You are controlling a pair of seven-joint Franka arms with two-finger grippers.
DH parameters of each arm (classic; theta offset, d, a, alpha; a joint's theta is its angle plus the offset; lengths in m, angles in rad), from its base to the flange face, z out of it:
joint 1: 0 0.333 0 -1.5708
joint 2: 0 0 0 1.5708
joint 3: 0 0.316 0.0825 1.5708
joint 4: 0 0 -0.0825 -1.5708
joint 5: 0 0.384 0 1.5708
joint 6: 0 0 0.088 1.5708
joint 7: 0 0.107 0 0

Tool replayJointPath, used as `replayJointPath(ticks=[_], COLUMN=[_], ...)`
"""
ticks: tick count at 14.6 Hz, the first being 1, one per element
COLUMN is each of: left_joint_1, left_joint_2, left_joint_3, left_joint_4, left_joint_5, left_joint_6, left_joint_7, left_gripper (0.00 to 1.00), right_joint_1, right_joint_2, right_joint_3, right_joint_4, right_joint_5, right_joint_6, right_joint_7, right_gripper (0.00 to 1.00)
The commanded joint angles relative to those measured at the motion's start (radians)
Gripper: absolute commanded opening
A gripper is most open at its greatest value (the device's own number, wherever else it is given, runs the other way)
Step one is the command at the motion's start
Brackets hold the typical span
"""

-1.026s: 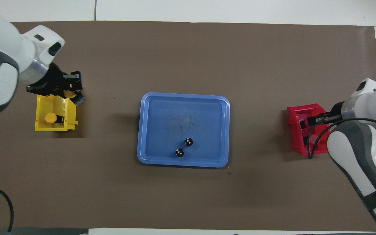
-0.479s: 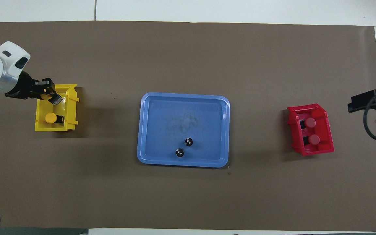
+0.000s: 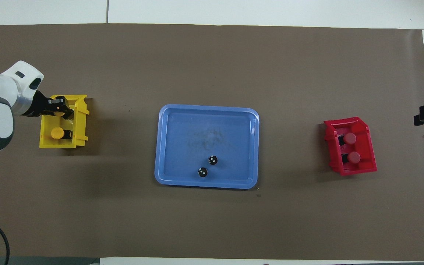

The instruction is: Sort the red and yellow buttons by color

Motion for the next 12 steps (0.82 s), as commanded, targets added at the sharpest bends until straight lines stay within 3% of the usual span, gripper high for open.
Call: replayJointPath(ticks=[1, 4, 6, 12], left_joint_1=[0.012, 0.012, 0.013, 0.035], left_joint_2=[0.001, 0.003, 0.003, 0.006], left_joint_3=[-0.006, -0.006, -0.006, -0.006], left_joint_4=[-0.018, -0.015, -0.013, -0.01], left_joint_5=[-0.019, -0.019, -0.019, -0.019], left_joint_6=[0.035, 0.036, 0.036, 0.05], left_joint_7=[0.025, 0.025, 0.023, 0.025], left_gripper=[0.06, 0.39, 0.51, 0.61], right_joint_1=[0.002, 0.017, 0.038, 0.039], right_joint_2=[-0.007, -0.008, -0.01, -0.015], right_joint_3=[-0.008, -0.008, -0.008, -0.006], right_joint_4=[0.003, -0.001, 0.003, 0.003], right_joint_5=[-0.013, -0.013, -0.016, -0.016], right_joint_6=[-0.008, -0.01, -0.013, -0.022], right_joint_7=[-0.004, -0.002, -0.002, 0.001], right_gripper=[1.0, 1.0, 1.0, 1.0])
